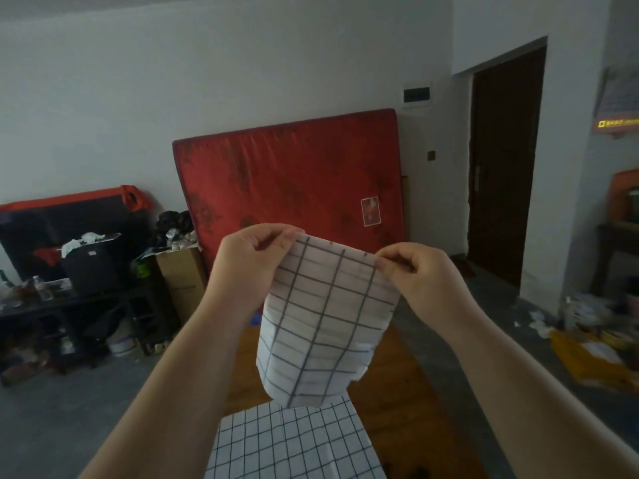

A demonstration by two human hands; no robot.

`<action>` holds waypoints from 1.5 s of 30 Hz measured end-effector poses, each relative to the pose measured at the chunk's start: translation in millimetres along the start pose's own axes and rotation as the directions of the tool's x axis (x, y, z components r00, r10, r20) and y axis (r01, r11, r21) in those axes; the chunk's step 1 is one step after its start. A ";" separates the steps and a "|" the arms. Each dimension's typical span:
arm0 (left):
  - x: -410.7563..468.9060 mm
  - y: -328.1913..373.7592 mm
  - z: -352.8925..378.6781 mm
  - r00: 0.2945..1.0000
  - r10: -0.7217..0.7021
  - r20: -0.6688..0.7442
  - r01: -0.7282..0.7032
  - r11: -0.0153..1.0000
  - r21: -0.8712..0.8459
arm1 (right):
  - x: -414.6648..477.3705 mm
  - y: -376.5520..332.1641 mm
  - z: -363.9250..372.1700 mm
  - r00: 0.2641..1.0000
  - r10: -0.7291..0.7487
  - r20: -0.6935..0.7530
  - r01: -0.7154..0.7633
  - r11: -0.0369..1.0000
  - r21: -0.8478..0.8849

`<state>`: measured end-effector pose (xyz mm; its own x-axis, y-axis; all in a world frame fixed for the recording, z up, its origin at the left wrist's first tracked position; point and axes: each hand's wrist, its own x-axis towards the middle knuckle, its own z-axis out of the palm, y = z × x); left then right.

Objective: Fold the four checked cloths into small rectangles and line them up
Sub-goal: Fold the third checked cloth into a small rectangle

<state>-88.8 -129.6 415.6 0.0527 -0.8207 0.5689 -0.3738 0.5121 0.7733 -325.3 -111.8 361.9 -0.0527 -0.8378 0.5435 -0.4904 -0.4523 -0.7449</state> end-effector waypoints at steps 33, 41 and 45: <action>-12.0 -7.2 -5.8 0.998 -0.068 -0.013 0.067 0.995 -0.075 | -11.7 8.1 -12.5 0.990 -0.120 -0.077 0.118 0.993 -0.022; -17.4 0.6 10.2 0.996 0.064 0.062 -0.069 0.994 0.080 | -10.8 5.4 -14.6 0.991 -0.067 0.111 0.074 0.995 -0.059; -18.0 2.5 18.8 0.991 0.103 0.087 -0.112 0.988 0.108 | -11.3 -5.5 -5.9 0.969 -0.058 0.241 0.064 0.998 -0.016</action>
<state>-108.0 -118.3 402.1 -0.0674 -0.7825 0.6190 -0.4751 0.5708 0.6697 -327.2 -98.1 362.2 0.1868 -0.8589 0.4769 -0.5065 -0.5002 -0.7023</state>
